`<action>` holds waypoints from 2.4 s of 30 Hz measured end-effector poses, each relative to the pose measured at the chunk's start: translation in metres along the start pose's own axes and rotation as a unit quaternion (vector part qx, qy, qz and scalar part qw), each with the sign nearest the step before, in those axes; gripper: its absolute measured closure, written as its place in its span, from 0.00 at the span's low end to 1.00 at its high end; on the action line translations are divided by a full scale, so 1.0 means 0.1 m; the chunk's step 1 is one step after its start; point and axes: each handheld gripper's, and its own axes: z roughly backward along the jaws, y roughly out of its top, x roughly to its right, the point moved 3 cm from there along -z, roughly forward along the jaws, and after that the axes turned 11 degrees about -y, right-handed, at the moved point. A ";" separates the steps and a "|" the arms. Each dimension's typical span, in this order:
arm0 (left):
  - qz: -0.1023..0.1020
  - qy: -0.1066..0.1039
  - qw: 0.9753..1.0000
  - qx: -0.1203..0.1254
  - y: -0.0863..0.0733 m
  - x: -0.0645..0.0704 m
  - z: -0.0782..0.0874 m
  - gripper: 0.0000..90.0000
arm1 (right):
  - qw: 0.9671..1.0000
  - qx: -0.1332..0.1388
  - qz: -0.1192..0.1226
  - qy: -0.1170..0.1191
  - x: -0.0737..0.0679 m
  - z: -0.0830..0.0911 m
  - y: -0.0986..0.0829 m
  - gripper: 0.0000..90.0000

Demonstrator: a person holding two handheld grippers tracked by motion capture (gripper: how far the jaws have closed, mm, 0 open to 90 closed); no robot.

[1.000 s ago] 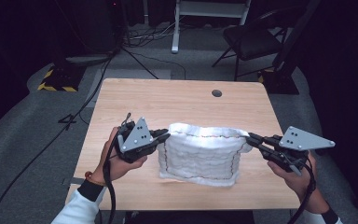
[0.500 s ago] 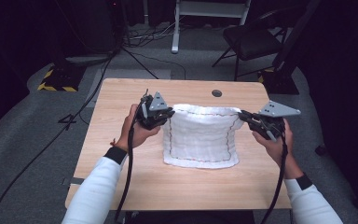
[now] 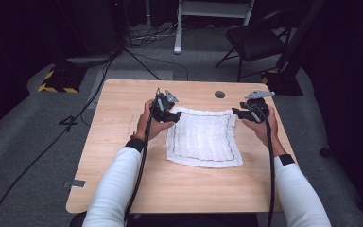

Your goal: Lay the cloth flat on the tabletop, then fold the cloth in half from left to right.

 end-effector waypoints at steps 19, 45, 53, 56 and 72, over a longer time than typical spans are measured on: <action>-0.034 -0.090 0.992 -0.081 -0.95 0.61 0.08 0.28 | 0.994 -0.053 0.081 0.052 -0.51 0.43 -0.97 0.38; -0.022 -0.135 0.989 -0.064 -1.30 1.05 0.38 0.29 | 0.991 -0.092 0.058 0.076 -0.50 0.78 -1.50 0.36; -0.020 -0.121 0.991 -0.058 -1.35 1.08 0.54 0.26 | 0.991 -0.088 0.081 0.065 -0.51 0.82 -1.50 0.34; -0.021 -0.117 0.992 -0.048 -1.34 1.03 0.59 0.26 | 0.990 -0.090 0.096 0.056 -0.53 0.83 -1.48 0.34; 0.017 -0.092 0.996 0.000 -1.03 0.45 0.51 0.26 | 0.989 -0.014 0.088 0.118 -0.81 0.86 -1.17 0.42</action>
